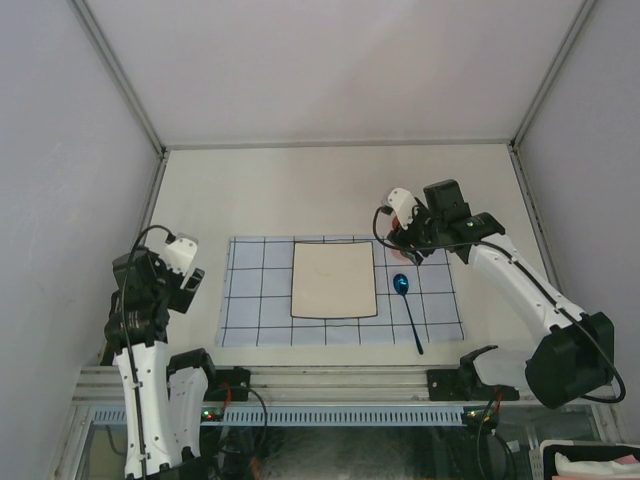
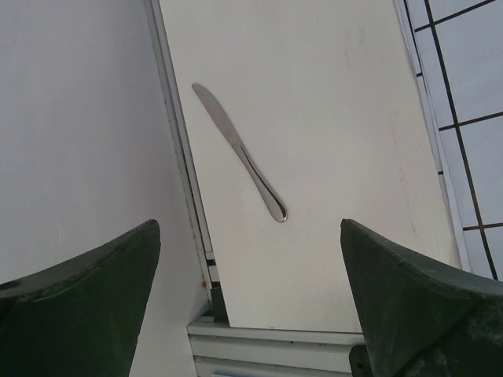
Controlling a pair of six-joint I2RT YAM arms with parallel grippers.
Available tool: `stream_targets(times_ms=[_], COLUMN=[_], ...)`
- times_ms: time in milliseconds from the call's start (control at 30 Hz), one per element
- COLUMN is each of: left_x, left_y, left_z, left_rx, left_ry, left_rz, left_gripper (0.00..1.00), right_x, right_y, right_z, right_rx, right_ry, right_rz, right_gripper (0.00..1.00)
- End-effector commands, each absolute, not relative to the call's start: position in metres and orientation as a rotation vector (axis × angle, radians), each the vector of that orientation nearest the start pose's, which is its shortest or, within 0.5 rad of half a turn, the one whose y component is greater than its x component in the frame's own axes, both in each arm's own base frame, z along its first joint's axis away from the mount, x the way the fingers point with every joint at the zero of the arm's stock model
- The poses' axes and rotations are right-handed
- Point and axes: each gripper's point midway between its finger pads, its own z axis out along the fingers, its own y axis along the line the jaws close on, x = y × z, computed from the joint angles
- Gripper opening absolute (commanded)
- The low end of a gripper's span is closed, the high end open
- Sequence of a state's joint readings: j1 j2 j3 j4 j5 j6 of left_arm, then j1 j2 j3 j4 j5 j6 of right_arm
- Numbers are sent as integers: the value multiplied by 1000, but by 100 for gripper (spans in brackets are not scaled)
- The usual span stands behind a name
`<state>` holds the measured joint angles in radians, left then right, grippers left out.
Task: Set the dinner table for one person
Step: Move the cup to the center of the board.
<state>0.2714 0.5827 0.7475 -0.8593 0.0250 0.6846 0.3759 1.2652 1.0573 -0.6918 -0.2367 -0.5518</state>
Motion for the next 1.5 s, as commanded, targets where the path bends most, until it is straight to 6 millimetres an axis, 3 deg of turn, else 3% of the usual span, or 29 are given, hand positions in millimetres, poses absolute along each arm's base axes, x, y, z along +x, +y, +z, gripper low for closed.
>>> stream_targets(times_ms=[0,400,500,600,867,1133,1467], left_x=[186,186,184,182,182,183,181], left_y=[82,83,86,88,89,87,90], left_z=[173,168,167,165,159,157,155], left_rx=[506,506,511,512,519,513,519], left_ry=[2240,2246,2247,2253,2265,2272,2273], left_rz=[533,542,566,578,583,565,588], left_gripper=[100,100,100,100,100,100,100], right_x=[296,312,319,325,350,397,423], right_y=[130,133,136,139,132,102,88], right_z=[156,119,113,110,124,147,122], right_rx=[-1283,-1327,-1324,-1313,-1273,-1179,-1197], right_ry=[2091,2150,2147,2144,2110,2124,2181], right_rz=[142,198,211,209,143,81,53], right_gripper=[62,48,19,0,0,0,0])
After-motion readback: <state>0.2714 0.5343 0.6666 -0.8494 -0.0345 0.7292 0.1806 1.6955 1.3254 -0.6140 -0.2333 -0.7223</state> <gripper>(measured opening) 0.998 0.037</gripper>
